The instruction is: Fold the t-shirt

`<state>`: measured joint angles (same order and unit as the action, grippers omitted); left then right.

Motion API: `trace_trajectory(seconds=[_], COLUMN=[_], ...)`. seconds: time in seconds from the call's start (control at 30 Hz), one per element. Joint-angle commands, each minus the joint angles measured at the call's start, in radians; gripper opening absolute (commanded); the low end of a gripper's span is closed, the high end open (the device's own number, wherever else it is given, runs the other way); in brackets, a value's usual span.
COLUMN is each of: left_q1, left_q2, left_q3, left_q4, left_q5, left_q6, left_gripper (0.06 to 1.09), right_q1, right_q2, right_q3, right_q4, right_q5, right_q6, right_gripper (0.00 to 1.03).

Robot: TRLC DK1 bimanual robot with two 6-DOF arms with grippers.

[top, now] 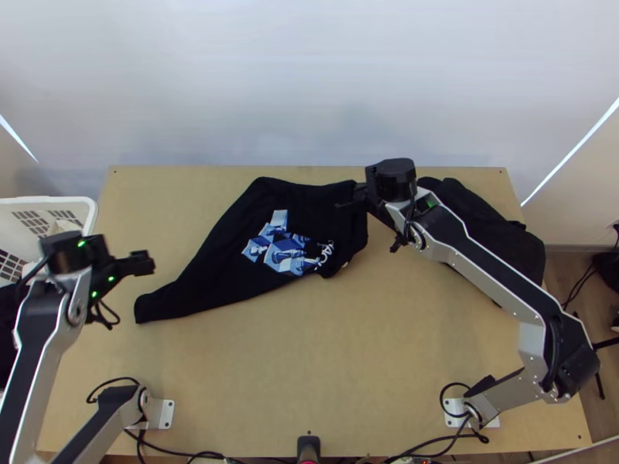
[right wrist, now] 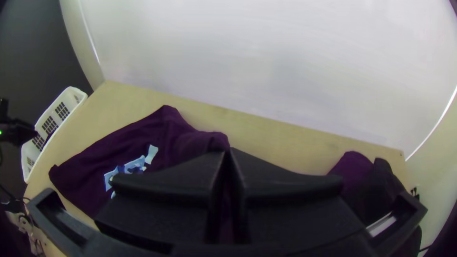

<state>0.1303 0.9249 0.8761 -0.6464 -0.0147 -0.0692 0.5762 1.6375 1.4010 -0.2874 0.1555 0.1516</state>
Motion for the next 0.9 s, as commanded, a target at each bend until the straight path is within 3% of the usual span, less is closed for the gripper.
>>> trace_trajectory(seconds=[0.0, 0.23, 0.53, 0.6, 0.63, 0.77, 0.87], left_q1=[-0.057, -0.113, -0.150, -0.162, -0.169, -0.179, -0.161], left_q2=[0.255, 0.491, 0.626, 0.632, 0.629, 0.634, 0.654], left_q3=[0.061, 0.112, 0.169, 0.172, 0.173, 0.187, 0.202], left_q4=[-0.124, -0.108, -0.029, -0.038, -0.038, -0.010, 0.028], left_q5=[0.147, 0.150, 0.144, 0.136, 0.133, 0.131, 0.131], left_q6=[0.045, 0.068, 0.063, 0.063, 0.063, 0.058, 0.035], left_gripper=[1.04, 1.04, 1.03, 0.88, 0.75, 0.09, 0.10], right_q1=[-0.030, -0.045, -0.049, -0.052, -0.053, -0.065, -0.076], right_q2=[0.027, 0.021, 0.028, 0.033, 0.035, 0.058, 0.081], right_q3=[0.015, 0.016, 0.027, 0.035, 0.036, 0.053, 0.082], right_q4=[-0.108, -0.107, -0.090, -0.090, -0.088, -0.088, -0.088], right_q5=[0.006, 0.006, 0.006, 0.006, 0.006, 0.006, 0.009], right_q6=[0.118, 0.141, 0.144, 0.144, 0.146, 0.160, 0.170], right_gripper=[0.03, 0.03, 0.03, 0.03, 0.03, 0.03, 0.03])
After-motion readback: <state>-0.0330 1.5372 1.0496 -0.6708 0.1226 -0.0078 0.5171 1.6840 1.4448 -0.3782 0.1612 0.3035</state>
